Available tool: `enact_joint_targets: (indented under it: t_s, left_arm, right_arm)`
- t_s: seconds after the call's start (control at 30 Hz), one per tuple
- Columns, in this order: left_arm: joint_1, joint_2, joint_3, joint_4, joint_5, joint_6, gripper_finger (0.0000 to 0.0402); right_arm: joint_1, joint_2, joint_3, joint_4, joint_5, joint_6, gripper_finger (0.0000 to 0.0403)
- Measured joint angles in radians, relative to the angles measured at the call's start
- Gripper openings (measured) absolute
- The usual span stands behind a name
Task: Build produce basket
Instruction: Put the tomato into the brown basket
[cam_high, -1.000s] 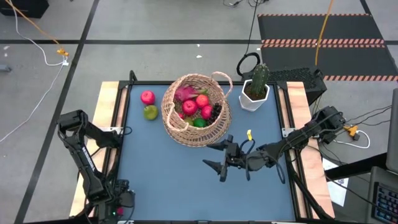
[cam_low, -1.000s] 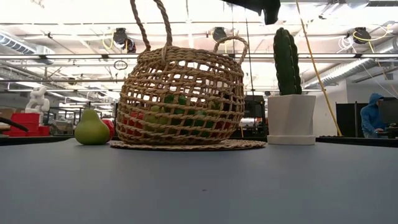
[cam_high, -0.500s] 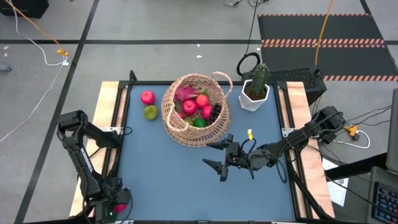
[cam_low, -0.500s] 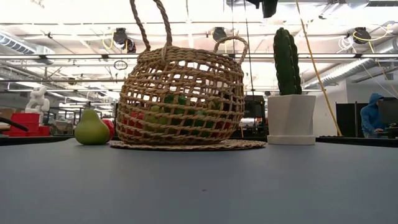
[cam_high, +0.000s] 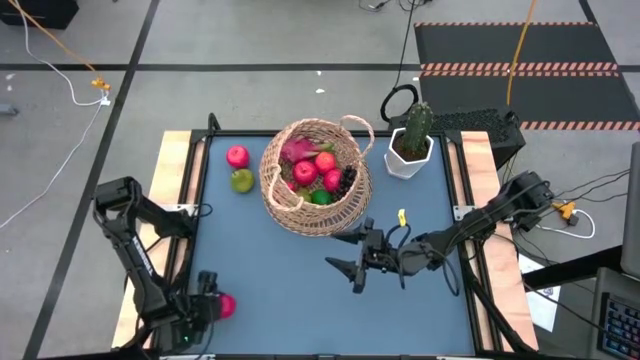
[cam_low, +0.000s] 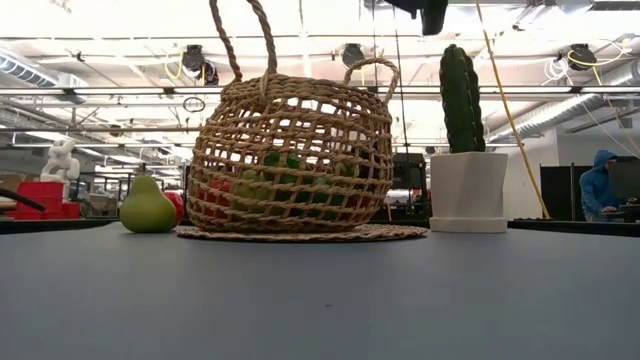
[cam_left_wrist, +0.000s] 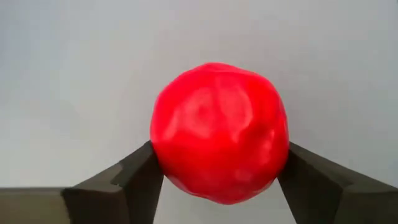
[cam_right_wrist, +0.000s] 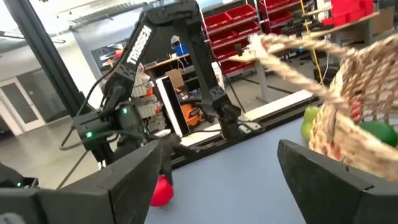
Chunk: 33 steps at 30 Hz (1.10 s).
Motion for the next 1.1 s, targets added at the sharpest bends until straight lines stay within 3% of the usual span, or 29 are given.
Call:
enact_joint_targets:
  t_s: [0.17,0.27,0.37,0.43,0.57,0.7,0.9,1.1]
  left_arm:
    - [0.056,0.000,0.000,0.024,-0.188,0.125,0.0265]
    - [0.100,0.000,0.000,0.028,-0.384,0.165,0.0276]
    - [0.155,0.000,0.000,0.091,-0.578,0.255,0.0300]
    - [0.198,0.000,0.000,0.180,-0.645,0.370,0.0304]
    - [0.290,0.000,0.000,0.437,-0.645,0.674,0.0284]
    - [0.367,0.000,0.001,0.705,-0.567,0.946,0.0263]
    - [0.415,0.000,0.002,0.964,-0.468,1.190,0.0293]
    - [0.405,0.000,0.002,1.058,-0.471,1.334,0.0298]
  right_arm:
    - [0.000,0.032,-0.001,0.014,0.002,0.025,0.0318]
    - [-0.001,0.073,-0.001,0.084,-0.004,-0.001,0.0318]
    - [-0.002,0.139,-0.001,0.192,-0.134,-0.075,0.0318]
    - [-0.002,0.194,-0.001,0.307,-0.235,-0.133,0.0318]
    - [-0.005,0.301,0.005,0.547,-0.262,-0.197,0.0318]
    - [-0.016,0.386,0.059,0.564,-0.291,-0.207,0.0318]
    - [0.025,0.451,0.241,0.335,-0.285,-0.442,0.0318]
    - [0.040,0.442,0.365,0.131,-0.252,-0.406,0.0318]
